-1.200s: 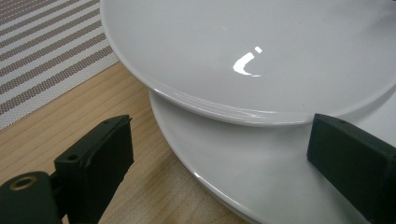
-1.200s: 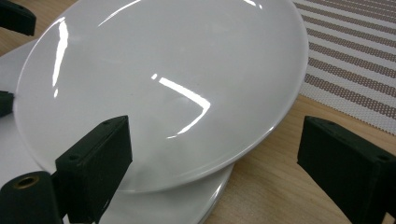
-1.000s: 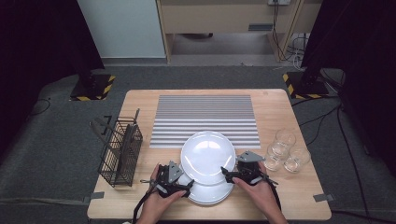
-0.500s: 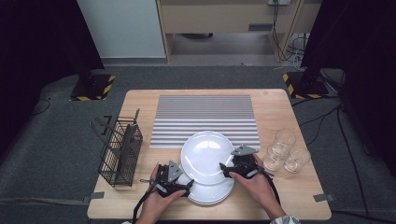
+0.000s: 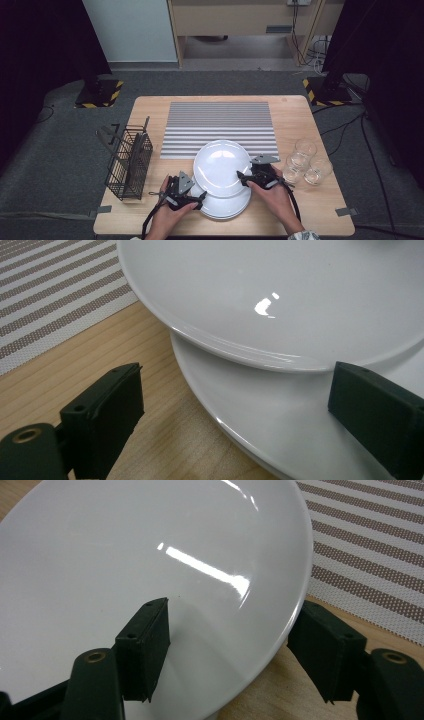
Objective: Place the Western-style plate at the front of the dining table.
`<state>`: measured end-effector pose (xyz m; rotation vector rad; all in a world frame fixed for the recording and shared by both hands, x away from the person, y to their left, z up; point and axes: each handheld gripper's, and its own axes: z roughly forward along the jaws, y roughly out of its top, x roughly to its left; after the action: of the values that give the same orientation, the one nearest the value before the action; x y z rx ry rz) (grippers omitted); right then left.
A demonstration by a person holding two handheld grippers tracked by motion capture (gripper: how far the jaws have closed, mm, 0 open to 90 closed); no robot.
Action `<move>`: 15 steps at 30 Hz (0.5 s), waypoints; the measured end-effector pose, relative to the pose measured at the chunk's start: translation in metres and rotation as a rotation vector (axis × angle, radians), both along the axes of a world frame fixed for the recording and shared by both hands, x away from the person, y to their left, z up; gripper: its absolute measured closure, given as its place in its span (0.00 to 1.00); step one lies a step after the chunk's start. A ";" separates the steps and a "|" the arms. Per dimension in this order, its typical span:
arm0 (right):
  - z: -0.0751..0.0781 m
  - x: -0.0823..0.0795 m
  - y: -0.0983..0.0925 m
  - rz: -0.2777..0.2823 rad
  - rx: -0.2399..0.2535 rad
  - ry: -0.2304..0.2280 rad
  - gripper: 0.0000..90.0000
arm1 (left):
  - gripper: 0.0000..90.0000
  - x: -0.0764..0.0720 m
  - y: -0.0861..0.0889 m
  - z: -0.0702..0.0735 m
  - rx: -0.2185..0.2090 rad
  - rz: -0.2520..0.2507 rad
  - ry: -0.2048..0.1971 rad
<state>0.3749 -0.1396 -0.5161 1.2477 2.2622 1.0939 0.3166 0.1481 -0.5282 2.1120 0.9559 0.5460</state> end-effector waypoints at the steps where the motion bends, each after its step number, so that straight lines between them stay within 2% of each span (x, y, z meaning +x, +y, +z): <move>1: 0.000 0.000 0.000 0.000 0.000 0.000 0.37 | 0.08 0.000 0.000 0.000 0.001 0.001 -0.001; 5: -0.002 -0.002 -0.001 -0.001 0.003 -0.021 0.37 | 0.09 0.000 0.001 0.001 -0.008 0.001 -0.005; 10: -0.002 -0.002 0.000 -0.006 0.000 -0.023 0.37 | 0.09 -0.001 0.003 0.005 -0.028 0.008 -0.013; 15: -0.003 -0.004 0.001 -0.009 0.002 -0.030 0.37 | 0.10 0.005 0.012 0.018 -0.067 0.036 -0.054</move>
<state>0.3712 -0.1390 -0.5187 1.2327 2.2318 1.1046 0.3218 0.1605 -0.5100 2.0138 0.9701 0.5785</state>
